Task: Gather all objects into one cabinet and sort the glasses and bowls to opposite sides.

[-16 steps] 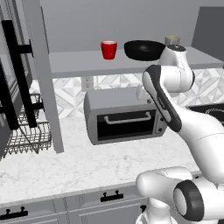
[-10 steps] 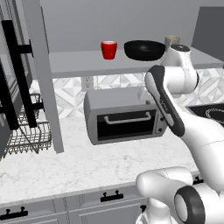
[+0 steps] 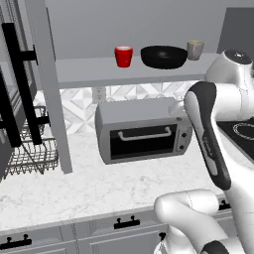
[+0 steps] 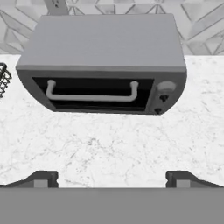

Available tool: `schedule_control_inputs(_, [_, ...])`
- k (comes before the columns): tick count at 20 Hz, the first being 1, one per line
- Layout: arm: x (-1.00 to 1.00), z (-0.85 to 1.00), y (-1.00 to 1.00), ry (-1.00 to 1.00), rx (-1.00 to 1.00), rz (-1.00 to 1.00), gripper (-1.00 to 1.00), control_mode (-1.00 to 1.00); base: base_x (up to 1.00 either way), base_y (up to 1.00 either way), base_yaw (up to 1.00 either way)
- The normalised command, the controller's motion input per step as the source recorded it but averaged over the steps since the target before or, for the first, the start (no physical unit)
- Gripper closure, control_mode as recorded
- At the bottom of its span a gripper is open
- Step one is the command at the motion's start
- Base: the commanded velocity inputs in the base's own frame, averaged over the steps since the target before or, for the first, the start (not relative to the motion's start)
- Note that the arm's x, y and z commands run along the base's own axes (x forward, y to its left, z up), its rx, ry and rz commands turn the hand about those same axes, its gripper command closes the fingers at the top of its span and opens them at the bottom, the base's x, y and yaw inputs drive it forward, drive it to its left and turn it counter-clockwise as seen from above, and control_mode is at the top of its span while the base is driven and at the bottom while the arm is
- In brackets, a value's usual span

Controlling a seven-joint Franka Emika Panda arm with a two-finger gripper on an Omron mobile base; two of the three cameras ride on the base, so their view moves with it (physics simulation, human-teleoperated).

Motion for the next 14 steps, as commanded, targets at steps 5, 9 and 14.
schedule_control_inputs(5, [-0.83,0.35,-0.03,-0.17,0.00,-0.01,-1.00,-1.00,0.00,0.00,0.00])
schedule_control_inputs(9, [-0.79,0.32,-0.04,-0.14,0.00,-0.04,-1.00,-1.00,0.00,0.00,0.00])
schedule_control_inputs(14, [-0.34,0.13,-0.06,-0.04,0.03,-0.02,-1.00,-1.00,0.00,0.00,0.00])
